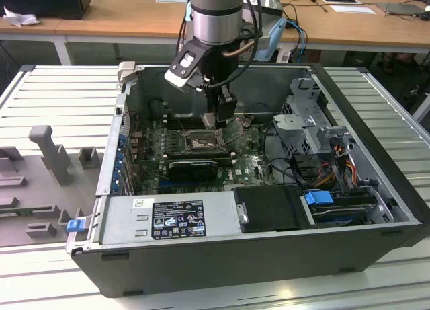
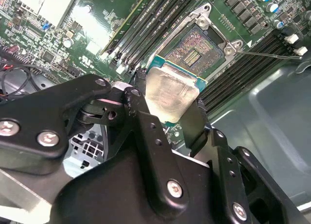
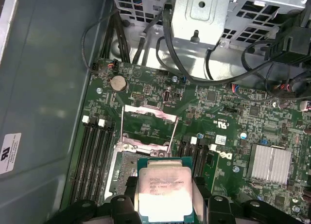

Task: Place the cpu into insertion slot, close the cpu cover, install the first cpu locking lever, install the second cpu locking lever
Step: 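Place the cpu into insertion slot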

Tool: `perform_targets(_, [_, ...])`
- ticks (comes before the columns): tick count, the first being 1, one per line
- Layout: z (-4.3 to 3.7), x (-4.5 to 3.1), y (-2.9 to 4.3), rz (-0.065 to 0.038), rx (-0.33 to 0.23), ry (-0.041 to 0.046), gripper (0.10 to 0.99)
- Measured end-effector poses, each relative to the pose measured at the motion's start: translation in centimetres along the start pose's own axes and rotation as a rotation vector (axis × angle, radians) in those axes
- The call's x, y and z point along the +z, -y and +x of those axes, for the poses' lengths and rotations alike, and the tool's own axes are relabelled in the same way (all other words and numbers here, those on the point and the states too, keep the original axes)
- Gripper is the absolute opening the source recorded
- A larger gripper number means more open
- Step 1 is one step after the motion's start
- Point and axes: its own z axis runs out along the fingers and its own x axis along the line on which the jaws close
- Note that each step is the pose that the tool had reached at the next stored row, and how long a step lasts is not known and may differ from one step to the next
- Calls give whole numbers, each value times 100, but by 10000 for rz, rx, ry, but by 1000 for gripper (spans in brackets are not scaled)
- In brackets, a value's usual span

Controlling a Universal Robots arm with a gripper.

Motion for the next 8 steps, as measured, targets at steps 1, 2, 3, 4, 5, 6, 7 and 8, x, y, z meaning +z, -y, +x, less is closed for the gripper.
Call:
perform_targets(1, [0, 9, 0, -3, 122, 8, 529])
perform_targets(2, [0, 19, 2, -4, 215, 18, 529])
perform_targets(3, [0, 37, 3, -5, 261, 21, 529])
perform_targets(4, [0, 58, 5, -6, 307, 26, 529])
perform_targets(5, [1, 82, 10, -7, 417, 35, 529])
perform_targets(6, [1, 100, 12, -9, 516, 43, 529])
perform_targets(7, [0, 114, 12, -12, 655, 56, 529])
perform_targets(8, [0, 124, 13, -15, 788, 66, 529])
